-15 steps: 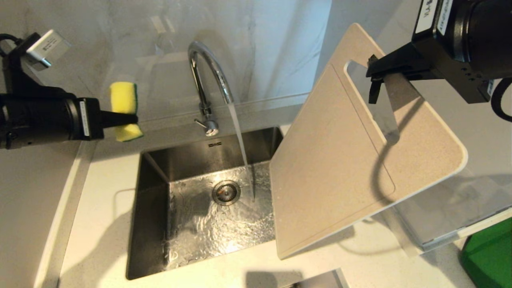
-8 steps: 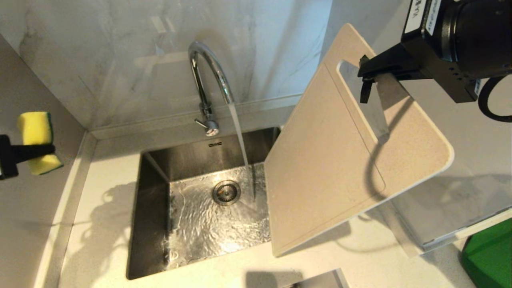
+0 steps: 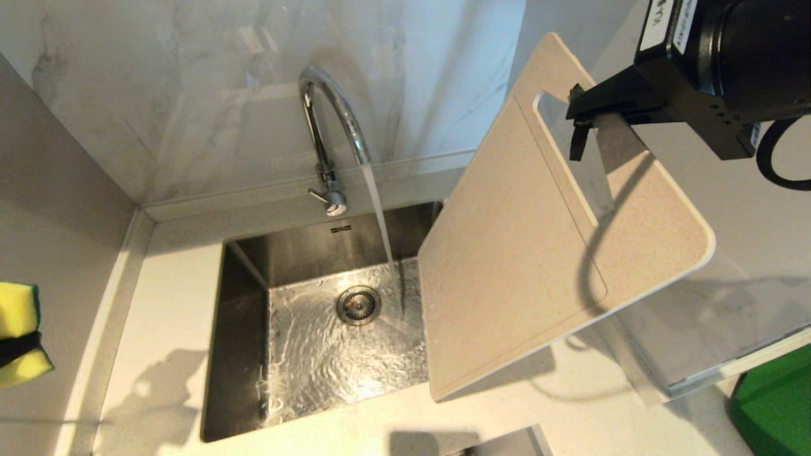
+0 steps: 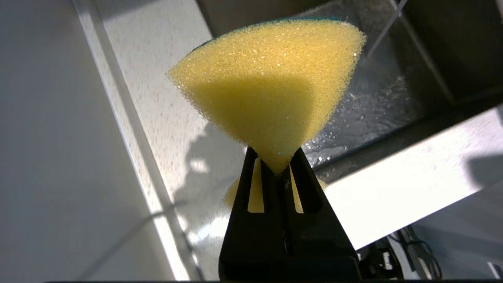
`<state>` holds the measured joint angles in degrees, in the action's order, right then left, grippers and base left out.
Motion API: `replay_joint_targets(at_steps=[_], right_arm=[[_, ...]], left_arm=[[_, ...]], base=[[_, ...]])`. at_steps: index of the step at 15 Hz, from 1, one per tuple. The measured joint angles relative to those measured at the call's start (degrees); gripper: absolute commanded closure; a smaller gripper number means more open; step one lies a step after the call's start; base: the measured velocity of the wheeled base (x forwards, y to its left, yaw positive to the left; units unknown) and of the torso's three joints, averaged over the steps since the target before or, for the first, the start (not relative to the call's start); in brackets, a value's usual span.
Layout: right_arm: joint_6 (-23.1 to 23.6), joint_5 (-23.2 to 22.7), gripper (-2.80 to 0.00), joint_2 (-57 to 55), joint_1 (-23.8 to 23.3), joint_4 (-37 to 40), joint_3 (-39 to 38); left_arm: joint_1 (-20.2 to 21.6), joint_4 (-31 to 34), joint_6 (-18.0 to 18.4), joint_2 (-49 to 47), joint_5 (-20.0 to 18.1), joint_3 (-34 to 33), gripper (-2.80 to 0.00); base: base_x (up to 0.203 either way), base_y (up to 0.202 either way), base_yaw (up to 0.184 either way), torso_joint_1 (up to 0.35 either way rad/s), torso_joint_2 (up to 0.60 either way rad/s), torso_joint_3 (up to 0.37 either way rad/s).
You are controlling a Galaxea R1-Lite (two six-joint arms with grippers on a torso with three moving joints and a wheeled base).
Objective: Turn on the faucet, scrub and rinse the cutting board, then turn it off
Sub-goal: Put down the cutting board
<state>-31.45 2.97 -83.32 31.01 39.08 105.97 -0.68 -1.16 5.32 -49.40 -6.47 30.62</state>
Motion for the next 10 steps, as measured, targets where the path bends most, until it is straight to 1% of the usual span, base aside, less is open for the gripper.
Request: replay_joint_targets(at_steps=[3,4,7,10], right_arm=[[0.09,0.08,0.00,-0.09,0.01,-0.29,0.01],[0.12,0.09,0.00,-0.06,0.01,-0.28,0.01],[0.11,0.18,0.00,0.13,0.01,-0.25,0.12],[0.06,0.18,0.00,0.20,0.01,-0.17,0.12]], left_arm=[[0.05,-5.36,-0.74,4.93,3.78,-9.87,0.00],[0.02,-6.29,-0.71,6.77,4.17,-12.61,0.00],[0.00,-6.55,-0.09,13.78,3.02,-19.80,0.00],[-0.02,-3.76,0.17,22.19,2.57,-25.05,0.00]], base=[[0.000,0.000,0.000,0.000,0.00,0.000],[0.000,0.000,0.000,0.000,0.00,0.000],[0.000,0.000,0.000,0.000,0.00,0.000],[0.000,0.000,0.000,0.000,0.00,0.000]])
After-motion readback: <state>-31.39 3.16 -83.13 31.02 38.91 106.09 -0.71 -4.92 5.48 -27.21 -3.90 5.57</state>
